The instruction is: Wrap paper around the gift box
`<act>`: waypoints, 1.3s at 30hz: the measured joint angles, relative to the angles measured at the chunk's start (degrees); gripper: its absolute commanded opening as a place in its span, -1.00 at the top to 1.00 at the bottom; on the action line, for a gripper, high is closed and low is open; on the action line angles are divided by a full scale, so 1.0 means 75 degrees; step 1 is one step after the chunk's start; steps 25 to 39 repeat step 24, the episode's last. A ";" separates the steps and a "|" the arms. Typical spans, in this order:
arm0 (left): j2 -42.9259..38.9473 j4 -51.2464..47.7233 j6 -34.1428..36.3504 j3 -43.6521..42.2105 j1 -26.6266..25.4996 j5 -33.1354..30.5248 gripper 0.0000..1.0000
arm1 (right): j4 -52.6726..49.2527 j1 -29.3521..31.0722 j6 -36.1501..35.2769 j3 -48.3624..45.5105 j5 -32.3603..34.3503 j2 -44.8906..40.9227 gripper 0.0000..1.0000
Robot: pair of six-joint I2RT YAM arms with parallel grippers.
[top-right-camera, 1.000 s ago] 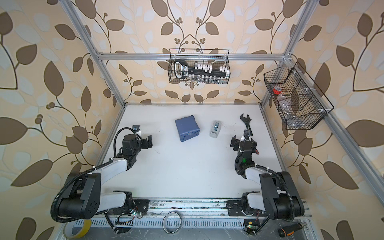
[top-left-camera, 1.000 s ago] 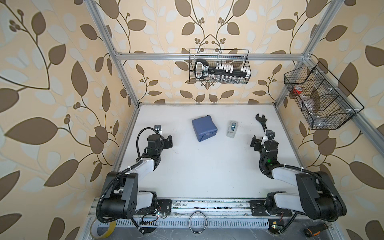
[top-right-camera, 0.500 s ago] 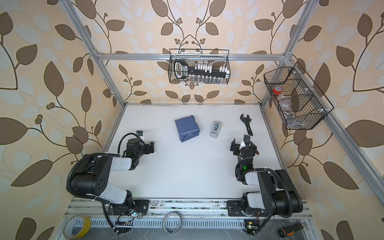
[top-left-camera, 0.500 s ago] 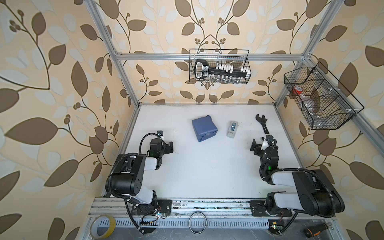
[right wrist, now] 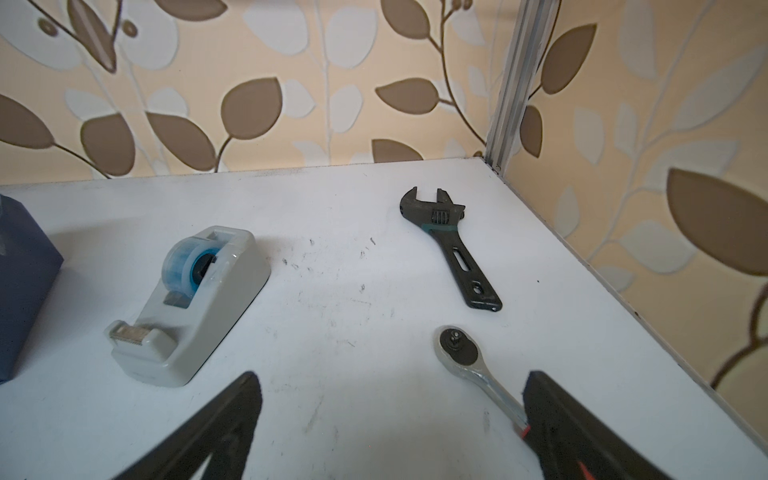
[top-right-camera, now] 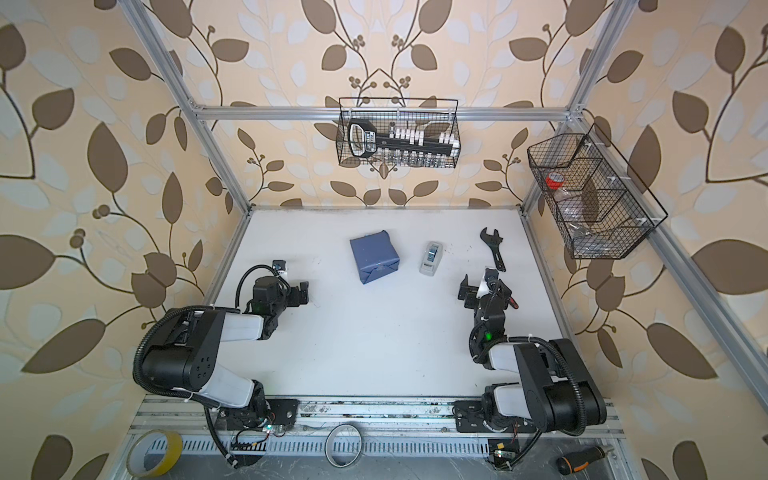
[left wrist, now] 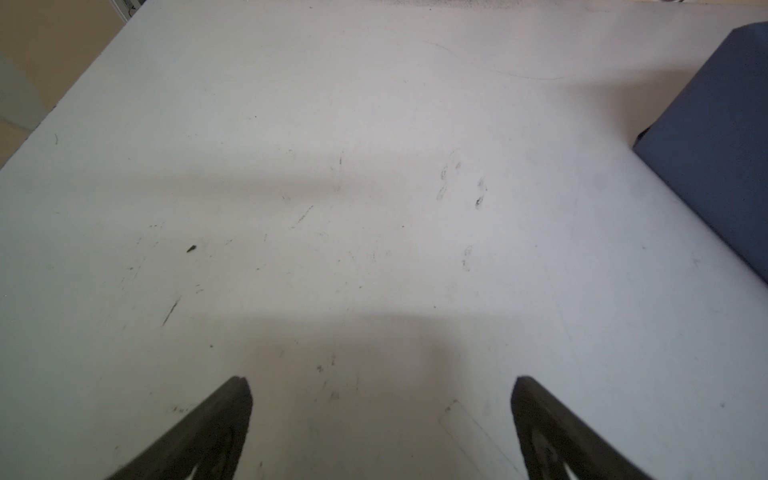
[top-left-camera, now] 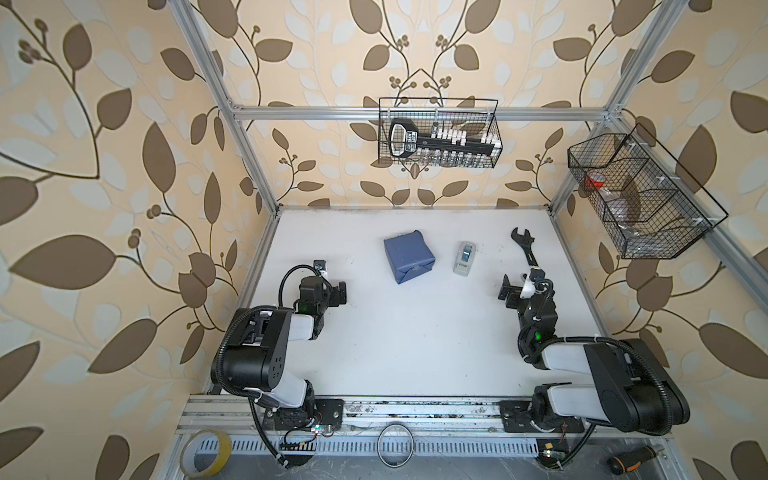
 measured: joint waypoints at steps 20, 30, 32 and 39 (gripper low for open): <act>0.0000 0.0000 0.0000 0.0000 0.0000 0.0006 -0.98 | 0.0041 0.0035 -0.0032 0.0000 0.0035 0.0000 -1.00; 0.0000 0.0000 0.0000 0.0000 0.0000 0.0009 -0.98 | -0.0026 -0.0131 -0.0029 0.0000 -0.0140 0.0000 -1.00; 0.0000 0.0000 0.0000 0.0000 0.0000 0.0009 -0.98 | -0.0026 -0.0131 -0.0029 0.0000 -0.0140 0.0000 -1.00; 0.0000 0.0000 0.0000 0.0000 0.0000 0.0009 -0.98 | -0.0026 -0.0131 -0.0029 0.0000 -0.0140 0.0000 -1.00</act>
